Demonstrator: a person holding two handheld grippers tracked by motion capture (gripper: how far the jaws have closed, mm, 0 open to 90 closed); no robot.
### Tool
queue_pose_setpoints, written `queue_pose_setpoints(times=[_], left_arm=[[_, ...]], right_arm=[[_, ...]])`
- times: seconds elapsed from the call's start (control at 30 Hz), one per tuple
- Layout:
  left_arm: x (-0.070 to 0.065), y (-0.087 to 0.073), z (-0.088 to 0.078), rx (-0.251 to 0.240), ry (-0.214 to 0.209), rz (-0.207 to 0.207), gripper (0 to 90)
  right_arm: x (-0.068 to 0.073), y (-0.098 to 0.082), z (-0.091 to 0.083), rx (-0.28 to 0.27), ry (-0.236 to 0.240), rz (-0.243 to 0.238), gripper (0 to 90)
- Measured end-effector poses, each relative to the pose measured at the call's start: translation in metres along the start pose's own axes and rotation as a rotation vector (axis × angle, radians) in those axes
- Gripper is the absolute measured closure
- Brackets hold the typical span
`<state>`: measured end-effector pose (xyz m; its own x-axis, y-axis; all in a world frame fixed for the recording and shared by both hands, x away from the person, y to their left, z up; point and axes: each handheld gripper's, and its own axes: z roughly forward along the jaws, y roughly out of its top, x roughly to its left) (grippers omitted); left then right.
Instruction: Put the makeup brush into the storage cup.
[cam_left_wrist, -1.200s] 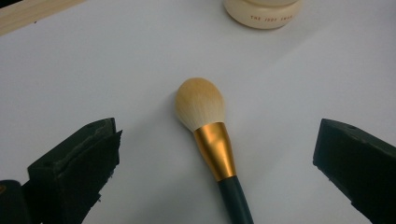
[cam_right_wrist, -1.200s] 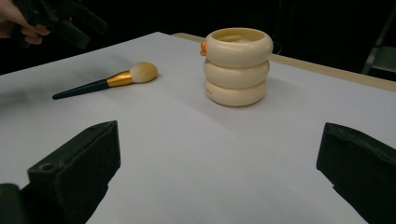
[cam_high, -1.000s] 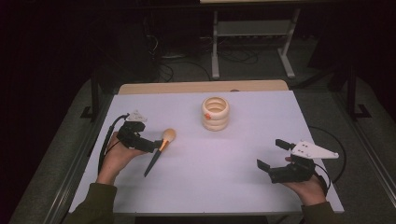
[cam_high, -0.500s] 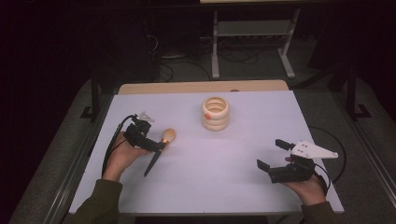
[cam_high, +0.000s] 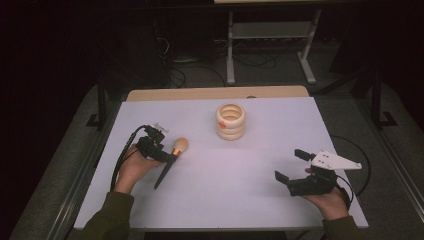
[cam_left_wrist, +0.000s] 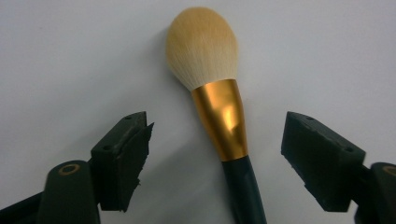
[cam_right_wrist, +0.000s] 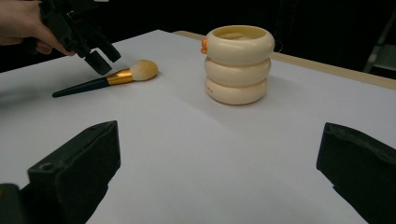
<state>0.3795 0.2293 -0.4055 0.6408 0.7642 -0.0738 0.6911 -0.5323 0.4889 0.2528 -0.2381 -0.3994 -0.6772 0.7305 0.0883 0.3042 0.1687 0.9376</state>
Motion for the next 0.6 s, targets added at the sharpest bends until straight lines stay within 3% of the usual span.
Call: queue_pose_setpoints(times=[0.13, 0.6], left_arm=[[0.002, 0.002, 0.005, 0.058, -0.01, 0.013, 30.0], [-0.006, 0.008, 0.014, 0.119, -0.024, -0.012, 46.6]], right_arm=[[0.0, 0.0, 0.0, -0.001, -0.001, 0.003, 0.0], [0.0, 0.001, 0.001, -0.003, -0.004, 0.001, 0.0]])
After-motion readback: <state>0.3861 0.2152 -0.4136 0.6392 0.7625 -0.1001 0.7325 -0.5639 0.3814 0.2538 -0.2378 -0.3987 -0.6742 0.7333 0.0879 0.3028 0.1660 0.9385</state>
